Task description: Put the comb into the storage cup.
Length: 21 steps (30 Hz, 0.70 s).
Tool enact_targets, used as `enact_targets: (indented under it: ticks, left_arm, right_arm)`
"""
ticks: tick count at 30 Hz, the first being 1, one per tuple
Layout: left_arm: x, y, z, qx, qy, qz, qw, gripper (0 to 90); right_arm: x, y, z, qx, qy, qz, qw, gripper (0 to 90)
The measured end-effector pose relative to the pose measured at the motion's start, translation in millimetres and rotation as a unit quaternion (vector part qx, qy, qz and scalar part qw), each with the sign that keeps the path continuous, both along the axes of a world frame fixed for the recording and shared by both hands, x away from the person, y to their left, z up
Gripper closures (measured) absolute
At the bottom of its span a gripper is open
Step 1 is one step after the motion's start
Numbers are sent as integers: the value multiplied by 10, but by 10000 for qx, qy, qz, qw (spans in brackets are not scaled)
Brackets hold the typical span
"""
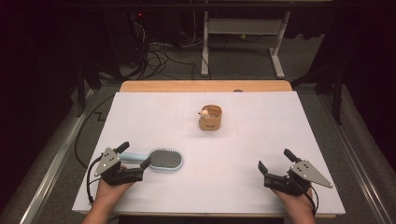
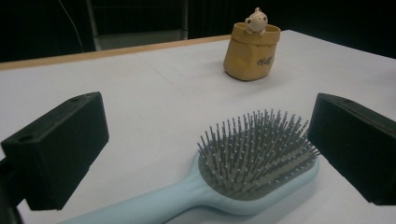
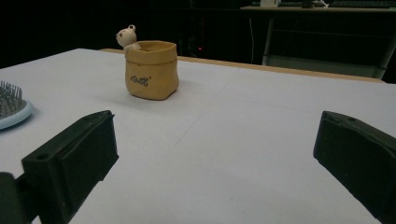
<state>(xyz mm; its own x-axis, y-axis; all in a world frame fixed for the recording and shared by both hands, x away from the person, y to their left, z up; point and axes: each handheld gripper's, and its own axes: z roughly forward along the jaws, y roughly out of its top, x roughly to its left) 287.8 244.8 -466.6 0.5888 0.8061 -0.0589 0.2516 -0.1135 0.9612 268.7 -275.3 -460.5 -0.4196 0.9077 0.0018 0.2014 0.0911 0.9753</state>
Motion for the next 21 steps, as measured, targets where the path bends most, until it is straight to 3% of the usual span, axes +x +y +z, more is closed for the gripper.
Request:
enact_targets:
  ticks: [21]
  left_arm:
    - [18, 24, 56, 83, 41, 73, 9999, 0]
  right_arm:
    - [-2, -3, 1, 21, 25, -15, 10000, 4]
